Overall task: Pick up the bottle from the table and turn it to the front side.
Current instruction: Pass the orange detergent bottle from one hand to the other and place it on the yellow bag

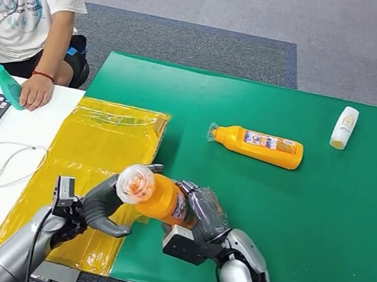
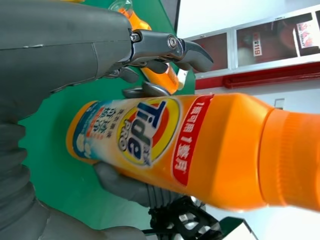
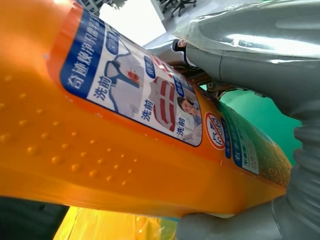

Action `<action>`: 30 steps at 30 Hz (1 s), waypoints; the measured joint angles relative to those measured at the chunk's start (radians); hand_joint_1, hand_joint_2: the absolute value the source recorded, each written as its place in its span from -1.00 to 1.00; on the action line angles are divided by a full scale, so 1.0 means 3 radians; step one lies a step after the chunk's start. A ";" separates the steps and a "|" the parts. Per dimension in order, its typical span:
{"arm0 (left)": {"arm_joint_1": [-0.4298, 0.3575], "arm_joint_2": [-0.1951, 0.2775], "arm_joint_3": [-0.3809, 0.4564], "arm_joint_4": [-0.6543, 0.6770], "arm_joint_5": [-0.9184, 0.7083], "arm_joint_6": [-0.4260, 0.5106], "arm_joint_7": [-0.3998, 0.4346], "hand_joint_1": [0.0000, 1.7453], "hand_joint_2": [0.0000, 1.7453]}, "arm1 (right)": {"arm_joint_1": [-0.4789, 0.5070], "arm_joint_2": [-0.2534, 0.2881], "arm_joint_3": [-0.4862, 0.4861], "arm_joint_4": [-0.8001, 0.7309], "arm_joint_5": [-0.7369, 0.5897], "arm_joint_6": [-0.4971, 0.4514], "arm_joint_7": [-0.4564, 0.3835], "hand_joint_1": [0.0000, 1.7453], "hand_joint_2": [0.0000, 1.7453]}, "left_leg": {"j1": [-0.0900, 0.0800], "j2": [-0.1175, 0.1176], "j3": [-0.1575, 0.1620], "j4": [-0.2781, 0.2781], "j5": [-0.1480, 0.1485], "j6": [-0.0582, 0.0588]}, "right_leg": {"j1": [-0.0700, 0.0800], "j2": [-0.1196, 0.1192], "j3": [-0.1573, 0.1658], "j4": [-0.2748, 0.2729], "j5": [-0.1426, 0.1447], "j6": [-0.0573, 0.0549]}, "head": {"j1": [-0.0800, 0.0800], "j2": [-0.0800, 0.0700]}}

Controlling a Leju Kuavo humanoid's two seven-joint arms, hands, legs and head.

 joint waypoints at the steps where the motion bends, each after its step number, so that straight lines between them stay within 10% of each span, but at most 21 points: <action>1: -0.0005 0.0004 0.0000 0.0000 -0.0011 0.0011 0.0001 -1.00 1.00 | 0.0001 0.0000 0.0015 0.0013 0.0003 -0.0003 -0.0006 1.00 1.00 | 0.0000 0.0000 0.0000 0.0000 0.0000 0.0000 | 0.0000 0.0000 0.0000 0.0000 0.0000 0.0000 | 0.0000 0.0000; 30: -0.0498 -0.0026 -0.0332 0.0361 0.0014 -0.0038 0.0174 -1.00 1.00 | -0.0171 0.0001 0.0242 0.0250 -0.0101 -0.0007 -0.0065 1.00 1.00 | 0.0000 0.0000 0.0000 0.0000 0.0001 0.0000 | 0.0000 0.0000 0.0000 0.0000 0.0001 0.0000 | 0.0000 0.0000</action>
